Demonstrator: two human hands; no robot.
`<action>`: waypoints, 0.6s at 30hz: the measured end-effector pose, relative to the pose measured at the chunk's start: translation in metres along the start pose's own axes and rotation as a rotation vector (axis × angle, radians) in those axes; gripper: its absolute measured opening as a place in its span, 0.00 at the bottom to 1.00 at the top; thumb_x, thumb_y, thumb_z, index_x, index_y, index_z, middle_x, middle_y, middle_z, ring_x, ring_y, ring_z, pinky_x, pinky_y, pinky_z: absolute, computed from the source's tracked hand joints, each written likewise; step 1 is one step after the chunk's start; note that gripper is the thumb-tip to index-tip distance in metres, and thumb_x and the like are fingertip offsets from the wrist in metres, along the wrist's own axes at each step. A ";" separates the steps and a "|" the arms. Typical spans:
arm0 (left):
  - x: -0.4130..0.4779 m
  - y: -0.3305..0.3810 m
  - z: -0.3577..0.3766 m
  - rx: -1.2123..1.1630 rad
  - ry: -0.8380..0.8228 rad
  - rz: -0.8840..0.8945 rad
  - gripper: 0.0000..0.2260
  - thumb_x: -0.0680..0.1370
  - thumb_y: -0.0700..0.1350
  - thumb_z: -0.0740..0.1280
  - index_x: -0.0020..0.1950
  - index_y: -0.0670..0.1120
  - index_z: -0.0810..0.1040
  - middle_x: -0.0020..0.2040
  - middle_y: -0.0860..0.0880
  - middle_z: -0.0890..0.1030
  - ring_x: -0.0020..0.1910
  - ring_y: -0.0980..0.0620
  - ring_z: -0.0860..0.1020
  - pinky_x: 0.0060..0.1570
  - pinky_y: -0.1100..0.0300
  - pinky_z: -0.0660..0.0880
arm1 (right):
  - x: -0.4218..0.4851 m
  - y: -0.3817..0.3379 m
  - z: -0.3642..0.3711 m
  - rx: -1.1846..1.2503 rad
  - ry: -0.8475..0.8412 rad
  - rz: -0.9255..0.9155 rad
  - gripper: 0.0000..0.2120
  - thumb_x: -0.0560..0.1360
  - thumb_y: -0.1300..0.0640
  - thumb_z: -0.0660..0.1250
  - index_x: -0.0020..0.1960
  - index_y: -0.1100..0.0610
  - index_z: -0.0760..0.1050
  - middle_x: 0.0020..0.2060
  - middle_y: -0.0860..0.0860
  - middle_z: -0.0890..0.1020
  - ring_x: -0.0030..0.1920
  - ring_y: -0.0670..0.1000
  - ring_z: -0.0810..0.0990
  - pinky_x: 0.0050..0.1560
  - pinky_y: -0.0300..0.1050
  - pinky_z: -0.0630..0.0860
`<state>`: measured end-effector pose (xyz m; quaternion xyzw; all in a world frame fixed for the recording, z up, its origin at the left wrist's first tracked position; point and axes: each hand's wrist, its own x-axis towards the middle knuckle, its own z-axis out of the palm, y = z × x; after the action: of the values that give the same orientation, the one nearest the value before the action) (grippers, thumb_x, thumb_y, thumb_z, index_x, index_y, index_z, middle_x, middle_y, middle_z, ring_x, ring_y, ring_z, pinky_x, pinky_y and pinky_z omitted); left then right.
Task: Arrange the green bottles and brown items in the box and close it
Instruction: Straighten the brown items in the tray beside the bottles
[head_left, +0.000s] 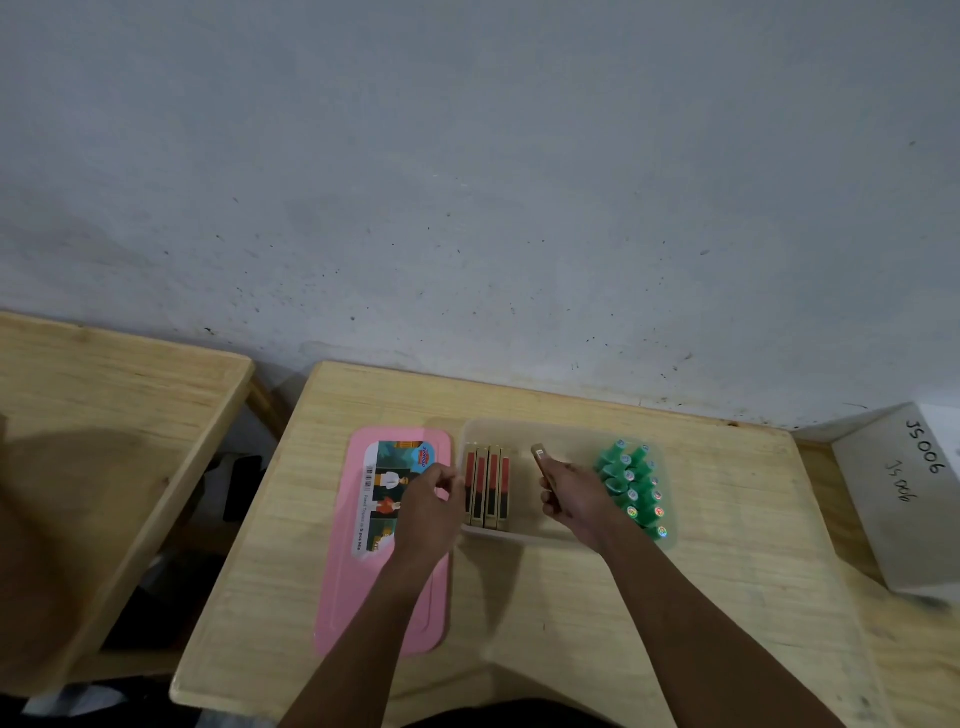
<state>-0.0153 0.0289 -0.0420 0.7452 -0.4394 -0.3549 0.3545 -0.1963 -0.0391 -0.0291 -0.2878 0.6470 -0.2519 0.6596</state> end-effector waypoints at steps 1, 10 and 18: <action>0.000 0.000 0.000 0.005 0.002 0.002 0.04 0.79 0.42 0.63 0.49 0.46 0.78 0.46 0.51 0.80 0.47 0.55 0.79 0.43 0.65 0.75 | 0.000 0.000 0.000 0.008 0.007 0.010 0.12 0.79 0.52 0.64 0.50 0.62 0.76 0.34 0.52 0.75 0.30 0.47 0.72 0.30 0.41 0.71; 0.000 -0.001 0.000 0.006 0.008 0.009 0.05 0.79 0.43 0.63 0.49 0.45 0.78 0.46 0.51 0.80 0.44 0.57 0.78 0.38 0.69 0.72 | 0.003 0.000 0.004 -0.025 0.025 0.026 0.18 0.78 0.45 0.65 0.51 0.61 0.75 0.33 0.52 0.73 0.25 0.46 0.66 0.25 0.39 0.63; -0.001 0.001 0.000 0.007 0.007 -0.008 0.04 0.79 0.42 0.63 0.50 0.45 0.77 0.46 0.52 0.79 0.44 0.59 0.77 0.37 0.71 0.69 | 0.010 0.007 0.014 -0.333 0.107 -0.099 0.22 0.76 0.40 0.66 0.44 0.61 0.79 0.35 0.54 0.78 0.35 0.51 0.77 0.36 0.45 0.74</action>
<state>-0.0158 0.0294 -0.0412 0.7495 -0.4364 -0.3523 0.3518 -0.1825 -0.0405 -0.0409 -0.4109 0.6988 -0.1884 0.5544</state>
